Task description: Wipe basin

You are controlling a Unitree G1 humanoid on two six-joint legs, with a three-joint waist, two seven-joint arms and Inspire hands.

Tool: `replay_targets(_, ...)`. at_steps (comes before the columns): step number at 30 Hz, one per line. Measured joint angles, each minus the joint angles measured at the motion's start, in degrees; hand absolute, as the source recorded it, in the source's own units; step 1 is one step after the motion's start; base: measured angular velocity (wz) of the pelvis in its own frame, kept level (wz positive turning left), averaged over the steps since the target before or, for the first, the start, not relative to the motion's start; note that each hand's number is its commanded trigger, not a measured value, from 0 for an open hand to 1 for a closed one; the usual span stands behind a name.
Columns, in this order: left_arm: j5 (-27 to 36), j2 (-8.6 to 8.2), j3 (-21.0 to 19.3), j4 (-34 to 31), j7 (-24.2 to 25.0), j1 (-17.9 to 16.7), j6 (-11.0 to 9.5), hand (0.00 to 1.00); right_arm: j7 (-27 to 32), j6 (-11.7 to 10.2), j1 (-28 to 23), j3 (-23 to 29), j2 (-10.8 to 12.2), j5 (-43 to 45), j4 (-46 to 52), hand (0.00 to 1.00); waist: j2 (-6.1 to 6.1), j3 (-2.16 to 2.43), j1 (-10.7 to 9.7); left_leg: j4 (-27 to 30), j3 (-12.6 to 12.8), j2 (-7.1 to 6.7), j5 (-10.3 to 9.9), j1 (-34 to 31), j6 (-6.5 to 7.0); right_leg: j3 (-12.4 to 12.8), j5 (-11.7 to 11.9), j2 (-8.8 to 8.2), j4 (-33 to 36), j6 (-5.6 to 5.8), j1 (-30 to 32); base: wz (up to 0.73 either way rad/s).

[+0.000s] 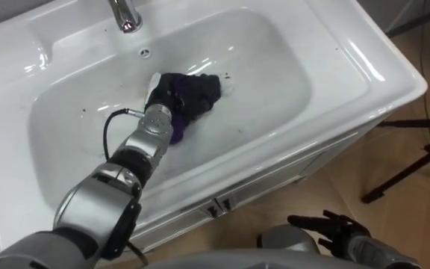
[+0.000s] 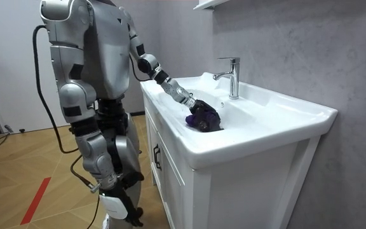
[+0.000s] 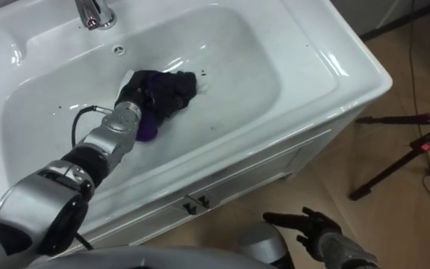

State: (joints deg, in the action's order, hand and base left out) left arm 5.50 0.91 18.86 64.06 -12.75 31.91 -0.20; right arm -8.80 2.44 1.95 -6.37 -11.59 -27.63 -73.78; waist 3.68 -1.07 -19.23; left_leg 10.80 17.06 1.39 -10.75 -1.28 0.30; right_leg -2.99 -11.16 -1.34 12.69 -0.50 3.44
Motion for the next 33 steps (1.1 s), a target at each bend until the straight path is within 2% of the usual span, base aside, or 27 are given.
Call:
replay_targets(4, 4.25, -0.01, 1.77, -0.03, 0.82, 1.34, -0.02, 1.0, 0.02, 0.01, 0.24, -0.35, 0.0, -0.38, 0.02, 0.0, -0.02, -0.04, -0.97, 0.1, 0.05, 0.0, 0.0, 0.08, 0.0, -0.31, 0.17, -0.13, -0.07, 0.04, -0.28, 0.0)
replay_targets(5, 4.48, -0.1, 1.97, -0.13, 1.21, 1.56, 0.0, 1.0, 0.02, 0.01, 0.21, -0.42, 0.01, -0.39, 0.12, 0.0, 0.17, 0.08, -1.01, 0.2, 0.09, 0.02, -0.01, 0.08, 0.0, -0.26, 0.17, -0.14, -0.02, 0.04, -0.23, -0.06)
replay_targets(8, 5.66, -0.11, 2.86, -2.19, 2.95, 2.43, 0.46, 1.0, 0.07, -0.02, 0.11, -0.82, -0.07, -1.0, 0.07, 0.0, 0.16, -0.01, -1.27, 0.56, 0.12, 0.06, -0.02, 0.04, 0.0, 0.28, 0.19, -0.1, 0.05, 0.03, -0.31, -0.08)
replay_targets(12, 5.88, 0.02, 2.7, -4.73, 3.85, 5.26, 0.44, 1.0, 0.64, -1.04, 0.11, -0.64, -0.71, -0.8, -1.83, 0.0, 0.49, -0.38, -2.99, 0.53, -0.04, 0.09, -0.02, 0.12, 0.0, 0.73, 0.26, 0.01, 0.2, -0.03, -0.53, -0.04)
replay_targets(16, 5.58, 1.13, 2.66, -10.58, 5.1, 6.39, -0.22, 1.0, 2.35, -1.12, -1.91, -0.6, -2.11, 3.11, -3.19, 0.0, 1.39, -1.02, -2.76, -0.27, 0.08, 0.15, -0.02, 1.07, 0.0, 1.23, 0.28, 0.31, 0.39, -0.04, -0.72, -0.1)
replay_targets(18, 5.59, 1.54, 2.66, -11.51, 5.7, 6.52, -0.38, 1.0, 2.66, -1.05, -2.49, -0.62, -2.03, 3.99, -3.96, 0.0, 1.45, -1.04, -2.79, -0.34, 0.09, 0.27, -0.02, 1.34, 0.0, 1.35, 0.32, 0.43, 0.55, -0.09, -0.71, -0.1)
replay_targets(23, 4.76, 1.29, 2.68, -11.63, 7.61, 6.52, -0.33, 1.0, 3.2, 0.18, -3.36, -0.83, -1.95, 5.95, -3.94, 0.0, 1.36, -1.13, -2.51, -0.32, 0.04, 0.26, -0.02, 1.48, 0.0, 2.17, 0.32, 0.5, 0.98, -0.13, -0.32, -0.06)
replay_targets(26, 3.74, 1.28, 2.68, -11.64, 8.41, 6.52, -0.29, 1.0, 3.7, 0.18, -3.37, -0.83, -1.88, 5.89, -4.0, 0.0, 1.39, -1.11, -2.48, -0.14, 0.02, 0.16, -0.02, 1.48, 0.0, 2.38, 0.26, 0.45, 0.88, -0.01, -0.21, 0.0)
replay_targets(33, 3.28, 1.23, 2.7, -11.75, 9.76, 6.52, -0.19, 1.0, 4.28, 1.47, -4.03, -1.26, -1.78, 5.88, -4.09, 0.0, 1.71, -0.89, -2.64, 0.13, 0.01, 0.22, -0.02, 1.45, 0.0, 1.85, 0.31, 0.43, 1.23, -0.01, -0.47, 0.01)
